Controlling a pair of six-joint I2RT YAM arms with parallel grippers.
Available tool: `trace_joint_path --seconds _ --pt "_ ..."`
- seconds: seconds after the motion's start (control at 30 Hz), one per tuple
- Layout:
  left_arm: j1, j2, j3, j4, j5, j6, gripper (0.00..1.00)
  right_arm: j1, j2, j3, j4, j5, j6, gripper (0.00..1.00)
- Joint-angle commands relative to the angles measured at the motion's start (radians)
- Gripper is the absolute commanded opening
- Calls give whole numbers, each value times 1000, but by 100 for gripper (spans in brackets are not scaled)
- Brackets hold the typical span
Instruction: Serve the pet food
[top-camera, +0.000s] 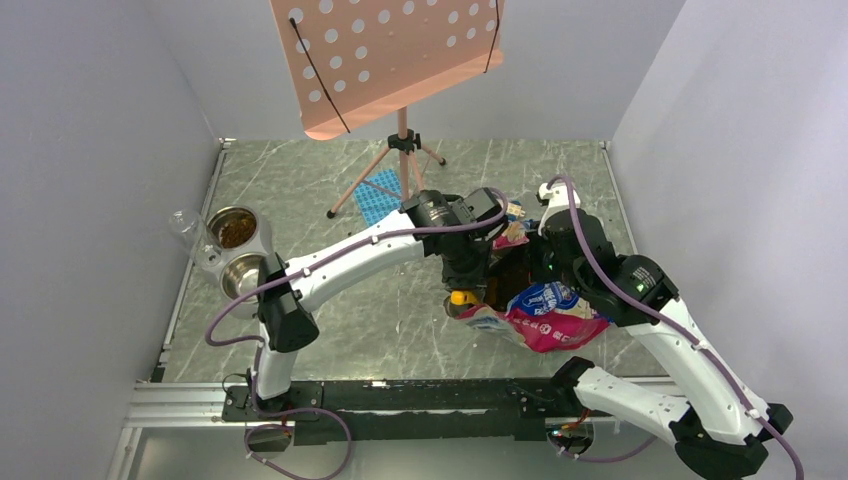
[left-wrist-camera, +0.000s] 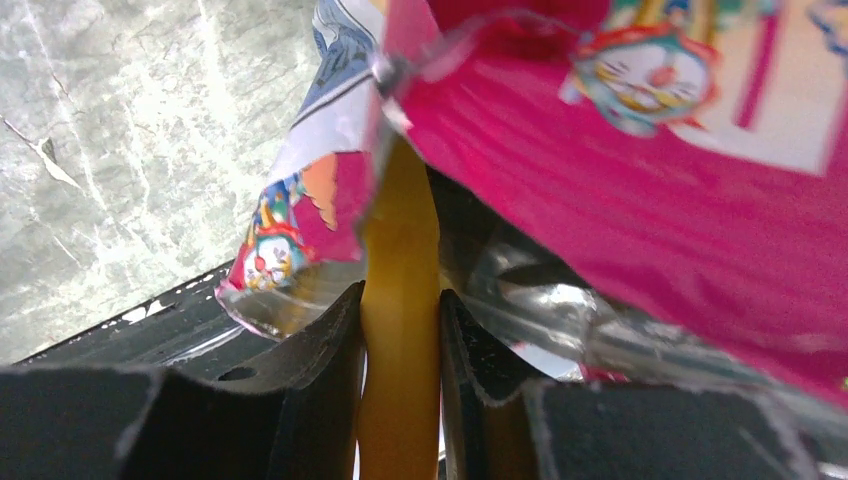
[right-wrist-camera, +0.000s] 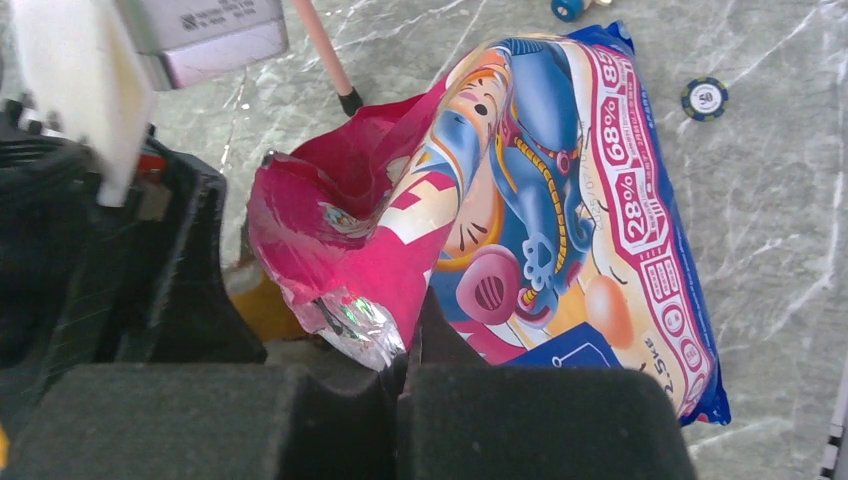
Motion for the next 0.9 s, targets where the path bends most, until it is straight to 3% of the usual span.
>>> trace_joint_path --seconds 0.0,0.23,0.43,0.5,0.63,0.67,0.87 --pt "27 -41 -182 46 -98 -84 0 8 -37 102 257 -66 73 0" --pt "38 -17 -357 318 -75 -96 0 7 -74 45 274 -132 102 0" --pt "38 115 -330 501 100 -36 0 7 -100 45 246 -145 99 0" --pt "45 99 -425 719 222 -22 0 7 -110 42 239 -144 98 0" --pt "78 30 -737 1439 550 -159 0 7 -125 36 232 -164 85 0" --pt "83 9 -777 1537 582 -183 0 7 -131 34 230 -165 83 0" --pt "94 -104 -908 1728 713 -174 0 7 -170 20 211 -138 82 0"
